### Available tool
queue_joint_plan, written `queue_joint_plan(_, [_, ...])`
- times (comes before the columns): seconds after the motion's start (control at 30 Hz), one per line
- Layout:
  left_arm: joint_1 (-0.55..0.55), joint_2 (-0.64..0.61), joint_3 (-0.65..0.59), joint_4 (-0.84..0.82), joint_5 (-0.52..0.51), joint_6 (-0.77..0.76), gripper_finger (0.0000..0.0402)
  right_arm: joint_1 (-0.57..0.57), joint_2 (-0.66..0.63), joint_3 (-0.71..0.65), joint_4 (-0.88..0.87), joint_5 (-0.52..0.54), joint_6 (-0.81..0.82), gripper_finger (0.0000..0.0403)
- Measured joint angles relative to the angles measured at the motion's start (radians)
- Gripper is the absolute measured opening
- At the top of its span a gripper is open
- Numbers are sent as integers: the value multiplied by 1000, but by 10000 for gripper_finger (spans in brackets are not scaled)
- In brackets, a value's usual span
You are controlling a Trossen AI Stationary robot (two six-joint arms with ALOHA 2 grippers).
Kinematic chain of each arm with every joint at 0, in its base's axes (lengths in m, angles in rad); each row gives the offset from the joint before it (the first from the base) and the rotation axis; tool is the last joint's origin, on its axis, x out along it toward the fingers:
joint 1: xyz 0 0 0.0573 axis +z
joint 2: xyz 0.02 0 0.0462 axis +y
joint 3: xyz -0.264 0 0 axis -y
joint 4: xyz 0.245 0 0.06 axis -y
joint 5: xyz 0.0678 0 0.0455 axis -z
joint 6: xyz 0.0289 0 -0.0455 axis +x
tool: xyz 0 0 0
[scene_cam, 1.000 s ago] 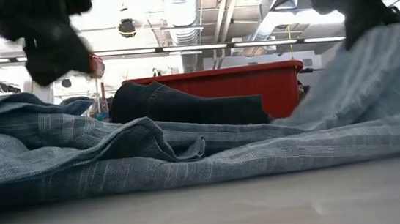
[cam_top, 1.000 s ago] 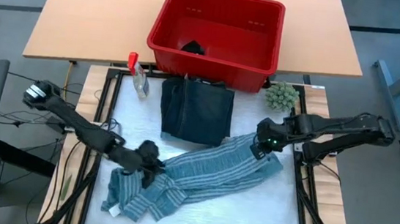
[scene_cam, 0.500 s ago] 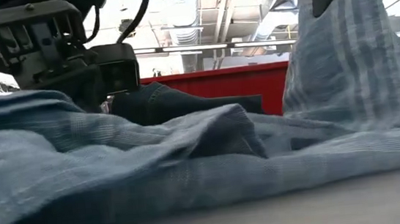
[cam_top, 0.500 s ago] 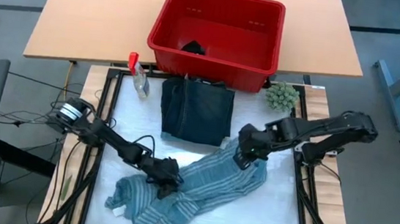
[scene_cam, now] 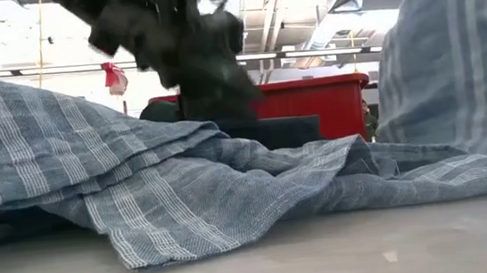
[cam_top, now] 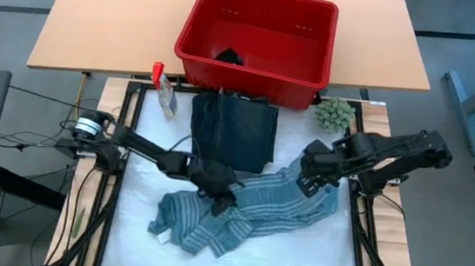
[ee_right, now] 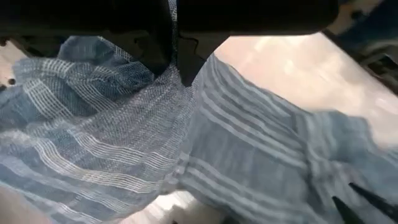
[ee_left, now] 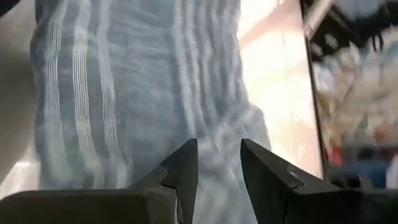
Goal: Fold Laundry from Bin
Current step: Fold the blue long sleeve on the table
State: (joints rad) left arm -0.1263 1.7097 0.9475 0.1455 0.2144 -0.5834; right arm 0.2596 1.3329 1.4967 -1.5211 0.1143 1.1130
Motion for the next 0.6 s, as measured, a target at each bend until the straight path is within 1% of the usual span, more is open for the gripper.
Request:
queue_joint_plan(0.03, [2, -30, 14, -67, 19, 22, 109, 0, -1, 16, 0, 11, 13, 22])
queue_joint_plan(0.1, [-4, -102, 37, -166, 21, 65, 109, 5, 2, 50, 16, 35, 29, 22])
queue_joint_plan(0.17, [-14, -201, 47, -263, -15, 108, 109, 14, 19, 82, 55, 63, 35, 22])
queue_joint_plan(0.23, [-24, -326, 53, -354, -84, 141, 109, 24, 53, 110, 121, 87, 34, 22])
queue_joint_plan(0.33, [-33, -525, 50, -524, -235, 137, 109, 37, 125, 147, 251, 117, 30, 22])
queue_joint_plan(0.4, [-47, -661, 50, -597, -348, 115, 109, 42, 188, 173, 363, 136, 10, 22])
queue_joint_plan(0.47, [-64, -780, 52, -614, -438, 100, 109, 42, 268, 205, 509, 148, -28, 22])
queue_joint_plan(0.53, [-80, -881, 52, -640, -500, 92, 109, 42, 357, 241, 685, 149, -85, 22])
queue_joint_plan(0.6, [-90, -963, 51, -646, -540, 92, 109, 34, 466, 288, 882, 149, -149, 22])
